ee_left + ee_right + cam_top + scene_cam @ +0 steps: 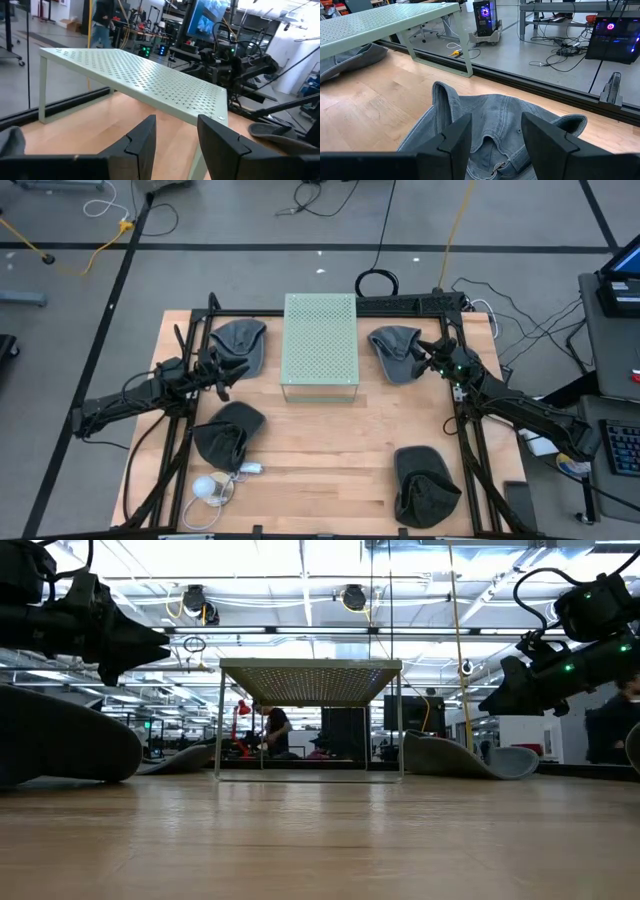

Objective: Pick & Place hat
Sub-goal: Put the left black cap on the shelf

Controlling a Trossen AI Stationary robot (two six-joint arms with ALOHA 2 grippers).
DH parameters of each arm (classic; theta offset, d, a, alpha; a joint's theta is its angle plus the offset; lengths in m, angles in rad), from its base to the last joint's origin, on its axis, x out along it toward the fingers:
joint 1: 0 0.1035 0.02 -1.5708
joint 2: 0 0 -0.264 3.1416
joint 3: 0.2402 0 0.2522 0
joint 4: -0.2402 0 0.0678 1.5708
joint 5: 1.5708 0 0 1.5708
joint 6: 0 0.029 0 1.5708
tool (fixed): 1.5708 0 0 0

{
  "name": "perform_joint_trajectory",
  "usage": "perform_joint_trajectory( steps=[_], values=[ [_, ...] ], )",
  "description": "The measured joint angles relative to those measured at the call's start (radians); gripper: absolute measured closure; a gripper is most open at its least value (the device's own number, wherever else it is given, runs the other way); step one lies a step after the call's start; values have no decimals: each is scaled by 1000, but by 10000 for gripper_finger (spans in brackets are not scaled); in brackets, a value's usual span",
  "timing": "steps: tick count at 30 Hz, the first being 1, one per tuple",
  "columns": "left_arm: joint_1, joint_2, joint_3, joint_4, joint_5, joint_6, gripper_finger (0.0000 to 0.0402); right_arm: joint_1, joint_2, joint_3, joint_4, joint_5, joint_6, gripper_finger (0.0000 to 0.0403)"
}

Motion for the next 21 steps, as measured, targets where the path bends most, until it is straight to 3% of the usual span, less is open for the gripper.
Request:
perform_joint_trajectory(
  steps=[9, 13, 21],
  values=[
    [-1, 90, 206, -319, -6, -140, 254, 0, 0, 0, 0, 0, 0, 236],
    [-2, 200, 346, -468, -11, -190, 254, 0, 0, 0, 0, 0, 0, 236],
    [-67, 489, 615, -697, -42, -482, 254, 0, 0, 0, 0, 0, 0, 236]
  ],
)
